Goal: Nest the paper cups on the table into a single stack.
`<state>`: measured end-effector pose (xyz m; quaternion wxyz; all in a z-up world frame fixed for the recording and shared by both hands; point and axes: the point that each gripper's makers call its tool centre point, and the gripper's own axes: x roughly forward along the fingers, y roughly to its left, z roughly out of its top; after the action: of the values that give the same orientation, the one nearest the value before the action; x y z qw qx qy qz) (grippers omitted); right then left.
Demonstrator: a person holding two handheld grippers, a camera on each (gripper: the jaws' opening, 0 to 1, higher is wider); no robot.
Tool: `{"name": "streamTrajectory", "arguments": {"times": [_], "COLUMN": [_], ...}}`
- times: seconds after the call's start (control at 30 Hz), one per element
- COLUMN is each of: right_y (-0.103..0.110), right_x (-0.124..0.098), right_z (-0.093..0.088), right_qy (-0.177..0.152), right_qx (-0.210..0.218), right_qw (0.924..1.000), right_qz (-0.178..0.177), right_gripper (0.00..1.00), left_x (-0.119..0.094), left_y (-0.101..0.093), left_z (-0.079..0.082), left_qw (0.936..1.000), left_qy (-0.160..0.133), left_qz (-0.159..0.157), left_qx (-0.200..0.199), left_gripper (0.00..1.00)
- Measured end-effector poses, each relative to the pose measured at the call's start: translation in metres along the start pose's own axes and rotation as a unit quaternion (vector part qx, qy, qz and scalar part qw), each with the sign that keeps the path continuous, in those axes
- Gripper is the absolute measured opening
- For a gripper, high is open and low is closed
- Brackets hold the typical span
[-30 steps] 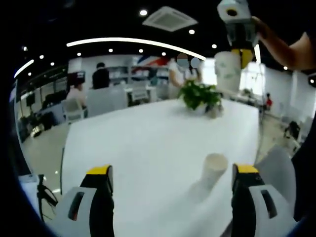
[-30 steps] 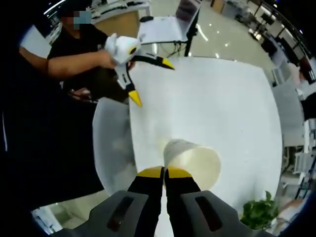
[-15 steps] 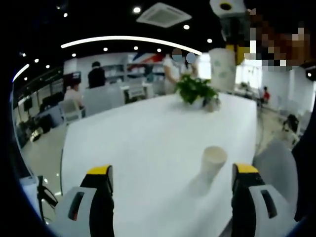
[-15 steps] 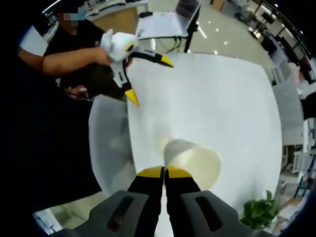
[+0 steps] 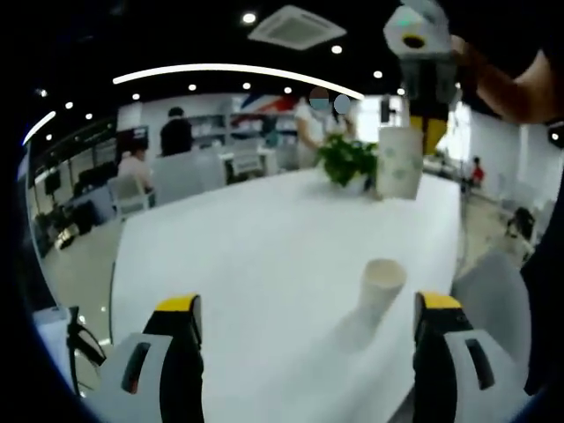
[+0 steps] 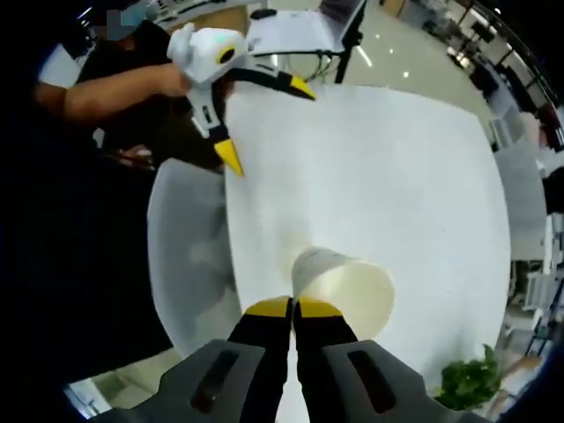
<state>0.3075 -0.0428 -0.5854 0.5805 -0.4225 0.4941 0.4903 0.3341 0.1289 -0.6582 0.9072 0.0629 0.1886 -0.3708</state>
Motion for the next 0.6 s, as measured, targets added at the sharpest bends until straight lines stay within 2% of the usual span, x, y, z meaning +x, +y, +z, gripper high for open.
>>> {"name": "streamTrajectory", "arguments": {"times": [0.6], "right_y": [0.006], "right_x": [0.044], "right_z": [-0.009], "right_qy": [0.02], "right_qx": [0.021], "right_qw": [0.9994], "right_qz": [0.018], "right_gripper": [0.0], "left_x": [0.003], "left_y": [-0.001], "left_z": [-0.006], "left_qw": [1.0], "left_qy": [0.001], "left_qz": [-0.004], "left_qx": [-0.006], "left_gripper": [0.99]}}
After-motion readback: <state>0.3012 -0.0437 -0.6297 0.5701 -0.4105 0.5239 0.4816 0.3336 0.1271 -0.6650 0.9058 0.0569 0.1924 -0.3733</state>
